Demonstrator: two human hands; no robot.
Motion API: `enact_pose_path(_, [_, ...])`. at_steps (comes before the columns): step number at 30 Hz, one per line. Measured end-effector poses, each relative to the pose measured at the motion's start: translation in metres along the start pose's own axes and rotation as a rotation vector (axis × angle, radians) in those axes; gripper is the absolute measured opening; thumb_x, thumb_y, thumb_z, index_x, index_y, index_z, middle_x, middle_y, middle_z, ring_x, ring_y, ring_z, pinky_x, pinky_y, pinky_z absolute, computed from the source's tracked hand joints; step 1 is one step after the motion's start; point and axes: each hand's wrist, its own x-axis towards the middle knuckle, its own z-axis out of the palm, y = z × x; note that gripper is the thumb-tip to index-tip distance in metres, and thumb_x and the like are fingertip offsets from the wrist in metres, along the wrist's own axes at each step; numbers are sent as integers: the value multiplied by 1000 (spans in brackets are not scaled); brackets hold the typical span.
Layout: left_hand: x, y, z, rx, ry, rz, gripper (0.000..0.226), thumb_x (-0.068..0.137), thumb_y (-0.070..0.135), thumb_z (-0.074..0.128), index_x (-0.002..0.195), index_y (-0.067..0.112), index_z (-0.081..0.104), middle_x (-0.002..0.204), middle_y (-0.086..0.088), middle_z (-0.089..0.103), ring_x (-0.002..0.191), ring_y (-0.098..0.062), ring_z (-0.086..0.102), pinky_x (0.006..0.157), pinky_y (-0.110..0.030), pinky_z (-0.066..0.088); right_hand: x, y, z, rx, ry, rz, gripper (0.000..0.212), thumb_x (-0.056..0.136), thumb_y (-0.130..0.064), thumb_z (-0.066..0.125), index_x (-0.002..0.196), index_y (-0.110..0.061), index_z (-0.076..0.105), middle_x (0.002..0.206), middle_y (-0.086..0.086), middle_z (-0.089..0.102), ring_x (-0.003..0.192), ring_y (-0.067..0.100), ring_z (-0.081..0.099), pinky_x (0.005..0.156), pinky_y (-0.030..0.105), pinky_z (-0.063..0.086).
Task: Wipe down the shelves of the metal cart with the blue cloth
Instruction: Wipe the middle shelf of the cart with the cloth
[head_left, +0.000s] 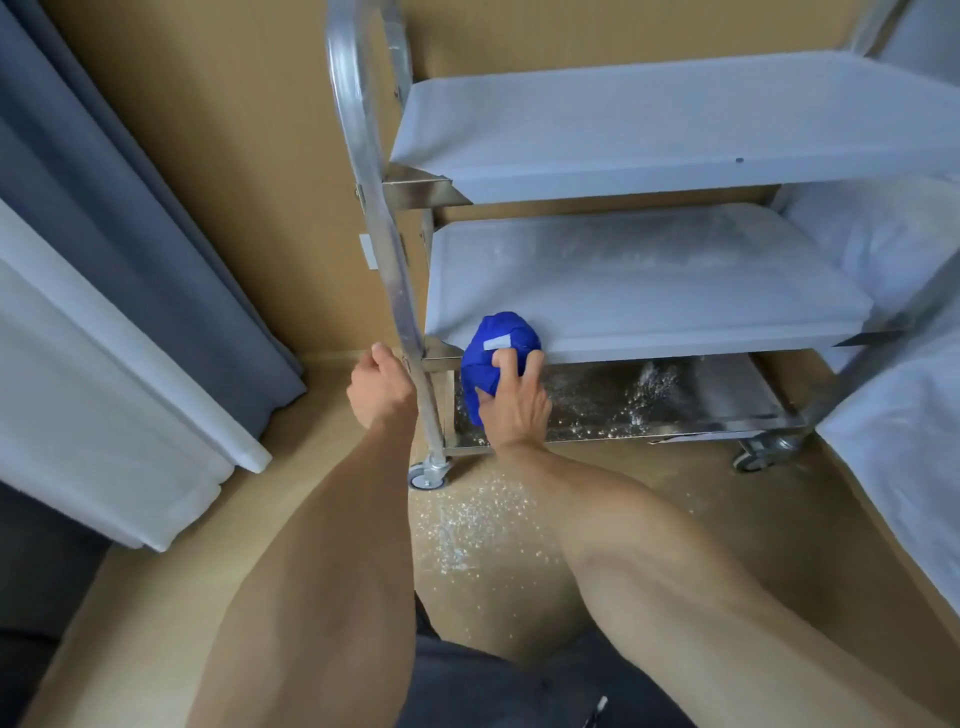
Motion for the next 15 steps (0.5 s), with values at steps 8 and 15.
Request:
enact_pose_path(8, [-55,2,48,257,-71,155,31,96,24,41,104,8,66,100,-20,68,93,-37,65,86,-40,51,43,137,-69,4,222,388,58,77,-19,80,114,-22,35,117,12,38,88,36,60,66,45,55])
enact_pose_path(15, [-70,10,78,297,-324,34,22,91,24,50,93,8,65,87,-11,68,83,-30,68,81,-42,59,82,204,-137,67,323,642,53,79,-16,64,125,-19,38,126,20,39,86,45,58,75,47,53])
